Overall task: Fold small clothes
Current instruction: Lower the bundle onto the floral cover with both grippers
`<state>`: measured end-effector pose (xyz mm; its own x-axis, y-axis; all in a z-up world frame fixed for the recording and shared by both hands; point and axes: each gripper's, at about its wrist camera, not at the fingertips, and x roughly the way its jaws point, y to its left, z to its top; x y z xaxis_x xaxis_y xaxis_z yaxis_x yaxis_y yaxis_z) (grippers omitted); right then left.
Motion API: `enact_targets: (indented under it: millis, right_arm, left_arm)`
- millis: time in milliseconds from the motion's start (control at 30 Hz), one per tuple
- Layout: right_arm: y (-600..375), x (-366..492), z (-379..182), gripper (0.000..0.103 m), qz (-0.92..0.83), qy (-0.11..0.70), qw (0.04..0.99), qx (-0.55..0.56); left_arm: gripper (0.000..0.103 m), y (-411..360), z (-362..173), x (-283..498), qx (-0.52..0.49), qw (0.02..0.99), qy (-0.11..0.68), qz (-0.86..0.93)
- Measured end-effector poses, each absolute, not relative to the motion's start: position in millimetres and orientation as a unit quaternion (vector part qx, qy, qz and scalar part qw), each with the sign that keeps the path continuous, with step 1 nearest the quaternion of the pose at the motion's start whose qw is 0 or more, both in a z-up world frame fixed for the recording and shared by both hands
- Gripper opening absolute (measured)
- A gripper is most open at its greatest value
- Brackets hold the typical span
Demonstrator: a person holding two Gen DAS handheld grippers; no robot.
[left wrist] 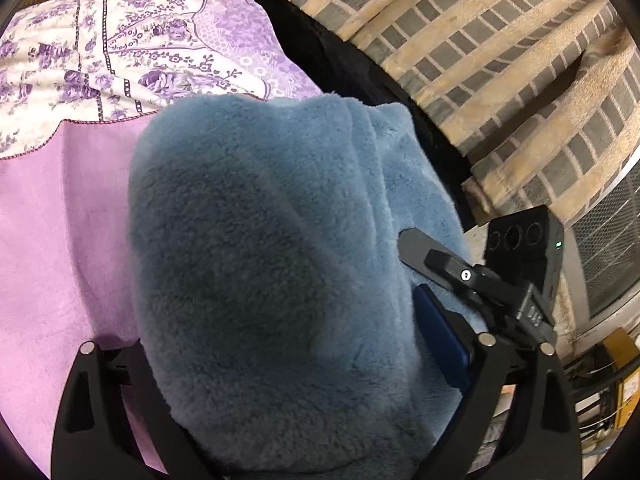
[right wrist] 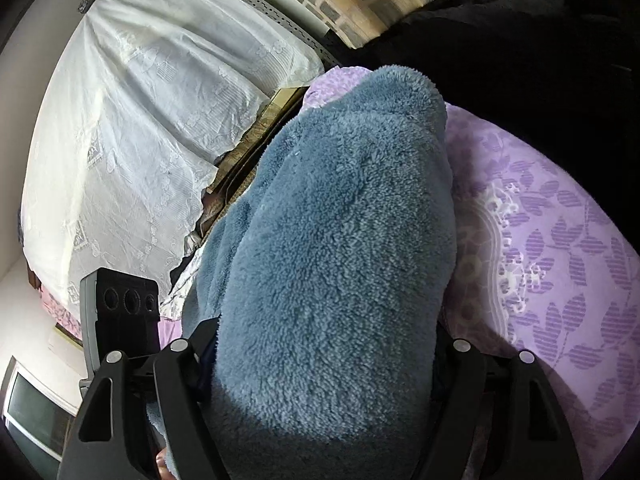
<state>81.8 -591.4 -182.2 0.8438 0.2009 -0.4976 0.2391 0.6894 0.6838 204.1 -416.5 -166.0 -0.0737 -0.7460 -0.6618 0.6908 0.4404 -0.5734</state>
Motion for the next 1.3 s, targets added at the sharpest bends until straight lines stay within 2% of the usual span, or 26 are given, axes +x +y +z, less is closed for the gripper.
enact_targets:
  millis: [267, 500, 667, 767, 967, 1067, 1200, 1300]
  right_arm:
    - [-583.7, 83.1, -184.3, 0.079, -0.025, 0.292, 0.881, 0.372]
    - [-580.3, 74.7, -172.1, 0.083, -0.051, 0.285, 0.888, 0.358]
    - [-557.9, 47.8, -148.4, 0.083, -0.117, 0.275, 0.907, 0.297]
    - [-532.4, 27.9, -128.5, 0.082, -0.156, 0.259, 0.927, 0.223]
    - [-499.5, 12.3, -121.8, 0.082, -0.207, 0.267, 0.932, 0.131]
    - [-501.0, 11.1, -137.4, 0.083, -0.217, 0.280, 0.924, 0.143]
    - [-512.4, 13.8, -153.3, 0.091, -0.211, 0.292, 0.916, 0.177]
    - [-523.9, 12.4, -160.5, 0.093, -0.195, 0.293, 0.911, 0.216]
  left_arm:
    - [0.099, -415.9, -174.1, 201.7, -0.017, 0.691, 0.503, -0.518]
    - [0.099, -397.9, -156.1, 180.9, -0.006, 0.741, 0.466, -0.484]
    - [0.099, -383.2, -138.4, 159.8, 0.028, 0.789, 0.412, -0.455]
    - [0.099, -375.8, -132.0, 152.5, 0.040, 0.807, 0.393, -0.440]
    - [0.099, -370.0, -133.7, 147.6, 0.056, 0.820, 0.384, -0.421]
    - [0.099, -374.6, -141.1, 143.7, 0.077, 0.824, 0.379, -0.414]
    - [0.099, -378.1, -145.9, 139.6, 0.093, 0.829, 0.372, -0.408]
    - [0.099, -378.4, -146.2, 137.2, 0.098, 0.831, 0.366, -0.407]
